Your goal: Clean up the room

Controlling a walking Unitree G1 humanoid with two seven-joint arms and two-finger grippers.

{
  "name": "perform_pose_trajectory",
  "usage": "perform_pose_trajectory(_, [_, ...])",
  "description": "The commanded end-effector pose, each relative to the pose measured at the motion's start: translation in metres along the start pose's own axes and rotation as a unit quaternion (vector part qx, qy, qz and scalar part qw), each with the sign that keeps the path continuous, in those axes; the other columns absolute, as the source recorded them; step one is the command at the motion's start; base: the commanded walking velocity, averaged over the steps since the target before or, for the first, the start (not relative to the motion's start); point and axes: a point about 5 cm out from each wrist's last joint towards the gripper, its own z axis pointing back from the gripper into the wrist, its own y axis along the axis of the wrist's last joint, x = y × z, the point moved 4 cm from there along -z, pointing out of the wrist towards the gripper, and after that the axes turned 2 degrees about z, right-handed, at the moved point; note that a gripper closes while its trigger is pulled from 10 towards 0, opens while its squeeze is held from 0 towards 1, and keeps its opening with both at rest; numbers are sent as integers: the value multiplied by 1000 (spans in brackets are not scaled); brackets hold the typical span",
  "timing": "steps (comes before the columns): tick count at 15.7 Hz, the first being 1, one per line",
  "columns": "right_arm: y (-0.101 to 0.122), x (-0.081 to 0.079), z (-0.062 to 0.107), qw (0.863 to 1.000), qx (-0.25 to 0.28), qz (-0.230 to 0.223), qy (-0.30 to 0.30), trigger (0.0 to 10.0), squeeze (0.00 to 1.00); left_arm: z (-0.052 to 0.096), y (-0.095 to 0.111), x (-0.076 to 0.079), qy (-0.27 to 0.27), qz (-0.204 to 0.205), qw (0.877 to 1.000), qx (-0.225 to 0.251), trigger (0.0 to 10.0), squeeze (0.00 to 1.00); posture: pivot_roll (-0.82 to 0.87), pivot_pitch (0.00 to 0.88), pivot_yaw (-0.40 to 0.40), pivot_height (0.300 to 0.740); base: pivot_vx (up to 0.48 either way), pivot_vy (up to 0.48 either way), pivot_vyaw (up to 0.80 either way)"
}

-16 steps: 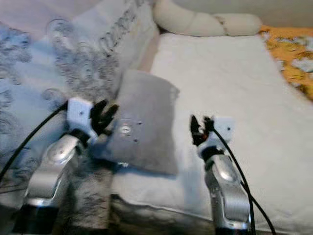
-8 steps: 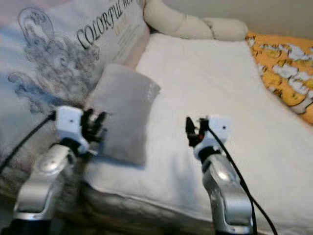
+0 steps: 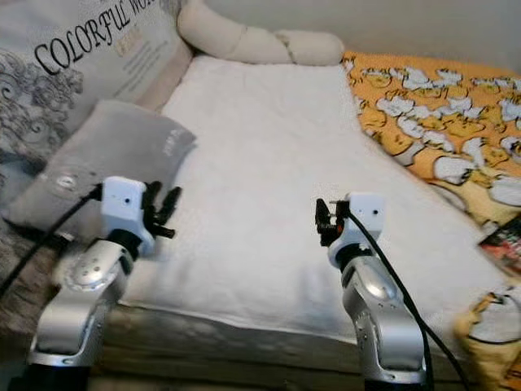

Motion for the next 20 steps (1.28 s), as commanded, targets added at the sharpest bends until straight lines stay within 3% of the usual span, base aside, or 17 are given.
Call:
perform_pose_trajectory(1, [-5,10,0,1000,-17,12,-17,10000,0,-3,1,7,-9,-1,1000,-3,10000,0,2,0,7,740,0,-480,0])
perform_pose_trajectory(20, [-10,14,-1,999,-31,7,-19,10000,0,-1,0,0,12,8,1000,0,10000,0,12,0,2,740,0,-455,0])
